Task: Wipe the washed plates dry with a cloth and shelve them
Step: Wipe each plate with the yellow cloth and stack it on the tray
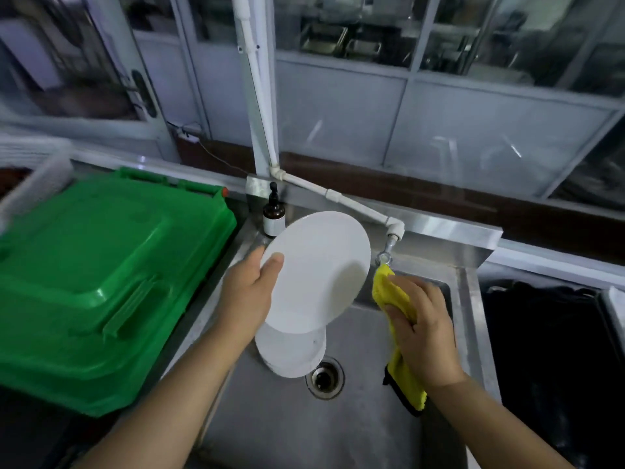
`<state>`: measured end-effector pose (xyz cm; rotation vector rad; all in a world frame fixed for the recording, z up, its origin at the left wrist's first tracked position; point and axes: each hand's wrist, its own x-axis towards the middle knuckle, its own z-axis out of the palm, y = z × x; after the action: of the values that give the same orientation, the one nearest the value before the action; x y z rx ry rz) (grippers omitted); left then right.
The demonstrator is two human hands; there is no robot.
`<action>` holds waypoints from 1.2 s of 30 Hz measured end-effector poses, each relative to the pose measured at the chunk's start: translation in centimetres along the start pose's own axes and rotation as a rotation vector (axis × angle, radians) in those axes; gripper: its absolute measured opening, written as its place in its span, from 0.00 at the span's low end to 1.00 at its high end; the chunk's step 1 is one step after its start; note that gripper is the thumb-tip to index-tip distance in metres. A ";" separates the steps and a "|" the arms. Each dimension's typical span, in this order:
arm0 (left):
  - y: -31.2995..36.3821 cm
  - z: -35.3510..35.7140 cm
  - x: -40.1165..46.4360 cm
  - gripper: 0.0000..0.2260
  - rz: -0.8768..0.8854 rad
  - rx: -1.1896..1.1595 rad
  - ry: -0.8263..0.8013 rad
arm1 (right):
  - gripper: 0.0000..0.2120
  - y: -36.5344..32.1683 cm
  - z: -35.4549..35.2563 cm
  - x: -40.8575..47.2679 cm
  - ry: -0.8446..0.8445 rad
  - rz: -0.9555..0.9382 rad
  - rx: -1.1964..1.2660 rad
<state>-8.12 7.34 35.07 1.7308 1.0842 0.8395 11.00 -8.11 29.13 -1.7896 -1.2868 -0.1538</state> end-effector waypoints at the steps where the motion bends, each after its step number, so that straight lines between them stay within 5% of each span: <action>1: 1.2 -0.3 -0.4 0.15 0.053 0.014 0.015 | 0.17 -0.7 -0.8 0.9 0.024 -0.031 0.031; 3: 3.6 -0.9 -1.1 0.08 0.155 0.043 0.059 | 0.15 -2.5 -2.4 3.1 0.085 -0.108 0.071; 11: 11.7 -2.4 -3.1 0.07 0.248 -0.199 0.207 | 0.17 -9.7 -4.4 11.6 0.425 -0.378 0.038; 25: 14.9 -5.1 -0.5 0.19 0.128 -0.586 0.273 | 0.20 -18.2 -0.6 10.9 0.223 -0.601 -0.147; 36: 14.0 -7.6 0.4 0.14 0.164 -0.584 0.078 | 0.16 -19.7 -2.7 15.3 0.404 -0.475 -0.329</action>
<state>-10.27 7.31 50.82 1.3075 0.6555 1.1960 2.98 1.75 50.79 -1.5687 -1.4151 -0.9888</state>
